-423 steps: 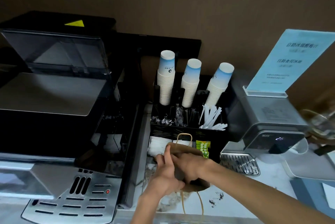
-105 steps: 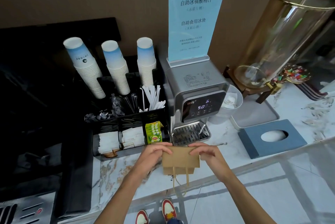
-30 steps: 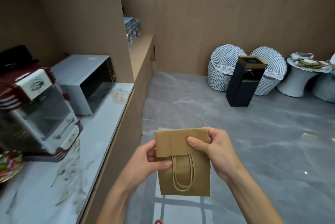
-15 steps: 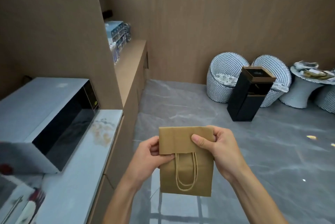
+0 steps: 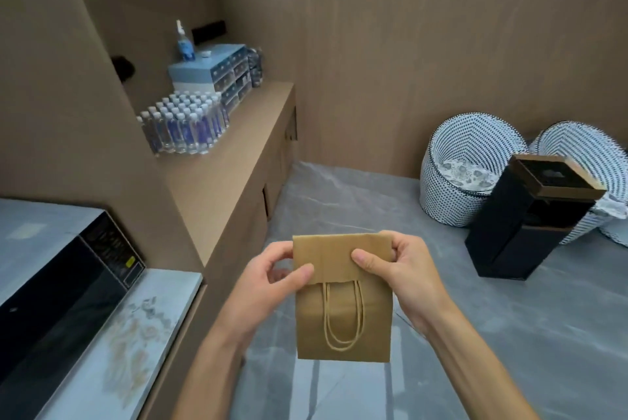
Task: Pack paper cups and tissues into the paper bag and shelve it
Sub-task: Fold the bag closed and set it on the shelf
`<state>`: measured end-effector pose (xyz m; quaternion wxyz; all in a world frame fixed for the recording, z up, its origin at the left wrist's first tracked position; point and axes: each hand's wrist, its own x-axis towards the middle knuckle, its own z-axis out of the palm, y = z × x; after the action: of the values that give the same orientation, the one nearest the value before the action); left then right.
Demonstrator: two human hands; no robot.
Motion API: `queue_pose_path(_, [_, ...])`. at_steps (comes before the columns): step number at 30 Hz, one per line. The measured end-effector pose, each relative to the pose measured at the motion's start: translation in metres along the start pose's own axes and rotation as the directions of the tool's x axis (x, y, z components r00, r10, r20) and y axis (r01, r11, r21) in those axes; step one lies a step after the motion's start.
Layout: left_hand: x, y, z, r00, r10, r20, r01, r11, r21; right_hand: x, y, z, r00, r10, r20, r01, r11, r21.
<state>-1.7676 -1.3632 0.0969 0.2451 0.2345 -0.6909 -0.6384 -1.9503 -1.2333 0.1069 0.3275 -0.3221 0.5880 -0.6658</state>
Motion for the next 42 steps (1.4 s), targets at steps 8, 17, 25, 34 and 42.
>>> queue_pose_path(8, [0.148, -0.014, -0.022, 0.986, -0.077, -0.145, 0.070, 0.996, -0.054, 0.171, 0.016, -0.003, 0.985, 0.057, 0.162, -0.048, 0.997, -0.063])
queue_pose_path(17, [0.306, -0.062, -0.133, 0.935, -0.069, -0.349, 0.013, 0.987, -0.160, 0.390, 0.059, 0.059, 0.898, 0.141, 0.417, -0.082, 0.984, -0.155])
queue_pose_path(25, [0.400, -0.084, -0.265, 0.719, -0.163, -0.675, 0.159, 0.985, -0.069, 0.576, 0.085, 0.185, 0.712, 0.218, 0.667, 0.008, 0.948, -0.318])
queue_pose_path(34, [0.425, -0.153, -0.347, 0.350, -0.229, -0.908, 0.340, 0.935, -0.105, 0.685, 0.167, 0.305, 0.529, 0.270, 0.805, 0.157, 0.901, -0.405])
queue_pose_path(42, [0.436, -0.211, -0.376, -0.030, -0.274, -0.961, 0.399, 0.879, -0.263, 0.729, 0.240, 0.390, 0.244, 0.301, 0.922, 0.270, 0.892, -0.363])
